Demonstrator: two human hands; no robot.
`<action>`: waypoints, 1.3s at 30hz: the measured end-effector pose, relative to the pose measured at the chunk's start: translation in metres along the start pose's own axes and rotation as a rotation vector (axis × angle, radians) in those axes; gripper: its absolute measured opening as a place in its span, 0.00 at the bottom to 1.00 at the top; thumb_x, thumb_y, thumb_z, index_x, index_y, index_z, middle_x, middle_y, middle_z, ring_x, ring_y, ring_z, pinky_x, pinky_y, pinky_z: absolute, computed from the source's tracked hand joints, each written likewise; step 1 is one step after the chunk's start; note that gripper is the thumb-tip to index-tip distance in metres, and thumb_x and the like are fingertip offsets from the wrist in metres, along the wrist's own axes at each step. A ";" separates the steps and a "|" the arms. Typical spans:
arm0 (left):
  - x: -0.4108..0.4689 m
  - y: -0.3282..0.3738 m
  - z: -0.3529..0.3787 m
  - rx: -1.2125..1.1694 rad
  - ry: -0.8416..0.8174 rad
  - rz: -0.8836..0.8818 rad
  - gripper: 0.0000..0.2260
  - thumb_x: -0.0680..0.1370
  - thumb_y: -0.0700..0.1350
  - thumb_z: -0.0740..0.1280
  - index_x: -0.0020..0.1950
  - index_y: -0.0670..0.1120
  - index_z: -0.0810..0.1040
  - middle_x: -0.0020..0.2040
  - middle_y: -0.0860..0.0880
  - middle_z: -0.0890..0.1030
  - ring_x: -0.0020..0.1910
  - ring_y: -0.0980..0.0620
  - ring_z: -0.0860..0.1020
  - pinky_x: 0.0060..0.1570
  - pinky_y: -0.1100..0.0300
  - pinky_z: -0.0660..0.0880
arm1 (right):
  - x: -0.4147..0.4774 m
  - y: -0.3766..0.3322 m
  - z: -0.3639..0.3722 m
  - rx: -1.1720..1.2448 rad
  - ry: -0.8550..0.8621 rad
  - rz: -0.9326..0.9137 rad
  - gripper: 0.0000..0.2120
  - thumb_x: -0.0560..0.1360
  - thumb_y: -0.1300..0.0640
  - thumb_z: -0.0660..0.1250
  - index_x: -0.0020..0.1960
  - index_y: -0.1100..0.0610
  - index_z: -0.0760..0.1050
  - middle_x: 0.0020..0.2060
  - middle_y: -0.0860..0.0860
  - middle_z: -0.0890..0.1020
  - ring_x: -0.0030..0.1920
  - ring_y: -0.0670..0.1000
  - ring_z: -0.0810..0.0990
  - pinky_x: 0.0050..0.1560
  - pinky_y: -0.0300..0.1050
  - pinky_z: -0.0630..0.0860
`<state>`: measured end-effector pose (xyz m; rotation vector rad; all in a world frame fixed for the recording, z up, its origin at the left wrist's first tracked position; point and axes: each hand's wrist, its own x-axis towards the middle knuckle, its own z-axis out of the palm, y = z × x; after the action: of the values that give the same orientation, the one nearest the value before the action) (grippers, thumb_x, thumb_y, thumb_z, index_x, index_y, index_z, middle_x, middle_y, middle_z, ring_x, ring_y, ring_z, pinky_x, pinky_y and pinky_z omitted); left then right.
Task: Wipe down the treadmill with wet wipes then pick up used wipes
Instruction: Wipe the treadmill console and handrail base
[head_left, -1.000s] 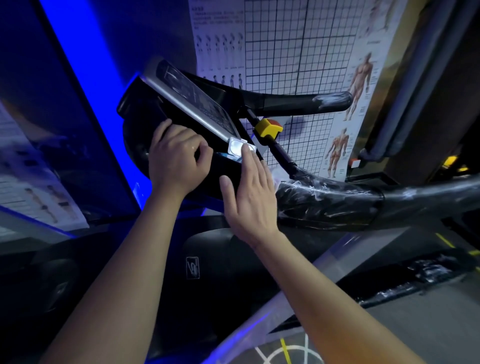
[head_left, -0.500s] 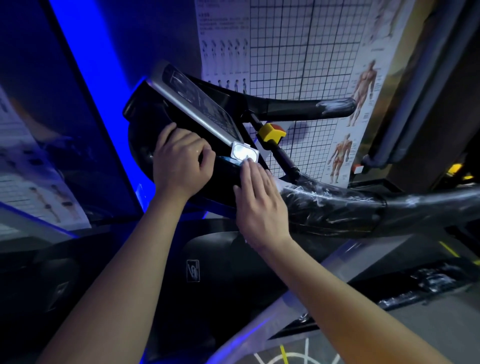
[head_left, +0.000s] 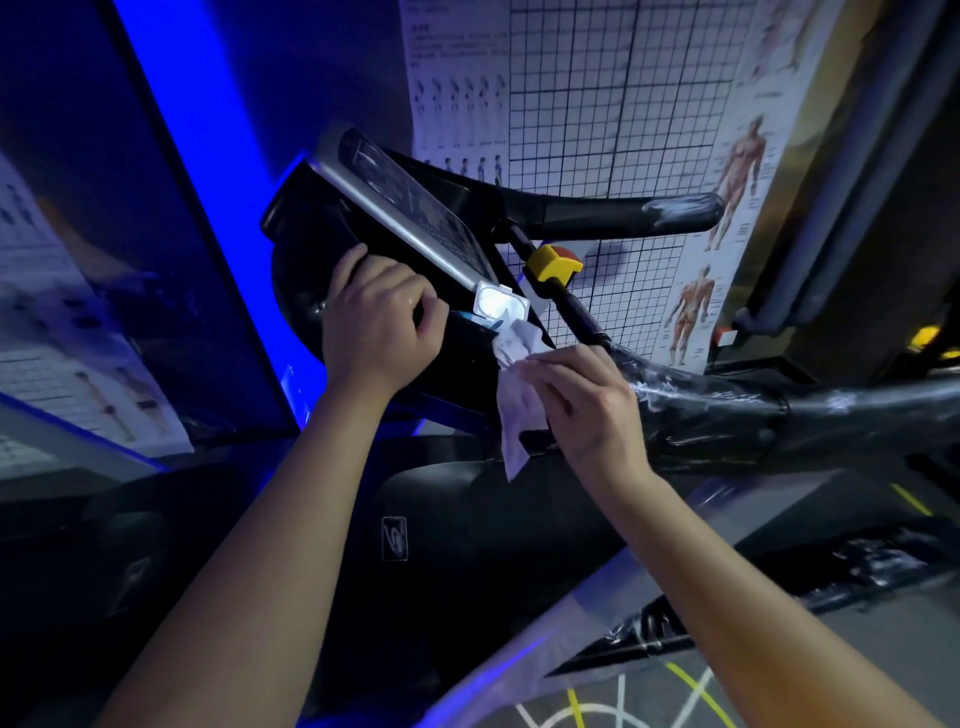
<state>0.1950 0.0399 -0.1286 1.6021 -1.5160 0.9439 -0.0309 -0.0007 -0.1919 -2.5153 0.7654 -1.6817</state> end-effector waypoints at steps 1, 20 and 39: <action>0.000 0.000 0.000 0.001 -0.002 -0.002 0.11 0.76 0.44 0.62 0.37 0.45 0.81 0.37 0.49 0.82 0.45 0.44 0.79 0.72 0.49 0.67 | 0.001 -0.001 0.003 0.000 0.015 -0.008 0.06 0.76 0.70 0.71 0.50 0.64 0.84 0.48 0.55 0.82 0.49 0.53 0.77 0.50 0.42 0.74; -0.001 -0.001 -0.001 0.007 -0.006 0.010 0.12 0.77 0.44 0.62 0.38 0.45 0.81 0.38 0.49 0.83 0.46 0.43 0.80 0.73 0.50 0.65 | -0.026 0.028 -0.024 -0.362 -0.143 -0.019 0.22 0.75 0.66 0.59 0.68 0.67 0.75 0.64 0.62 0.80 0.63 0.61 0.80 0.63 0.56 0.78; -0.001 -0.002 0.000 0.011 -0.014 0.018 0.12 0.77 0.45 0.62 0.38 0.46 0.82 0.39 0.49 0.83 0.46 0.44 0.79 0.72 0.48 0.66 | -0.024 0.003 0.011 -0.270 -0.023 -0.055 0.17 0.80 0.68 0.65 0.68 0.65 0.76 0.67 0.60 0.79 0.68 0.56 0.77 0.70 0.52 0.73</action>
<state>0.1972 0.0400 -0.1293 1.6088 -1.5392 0.9544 -0.0299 0.0034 -0.2179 -2.7489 0.9909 -1.6636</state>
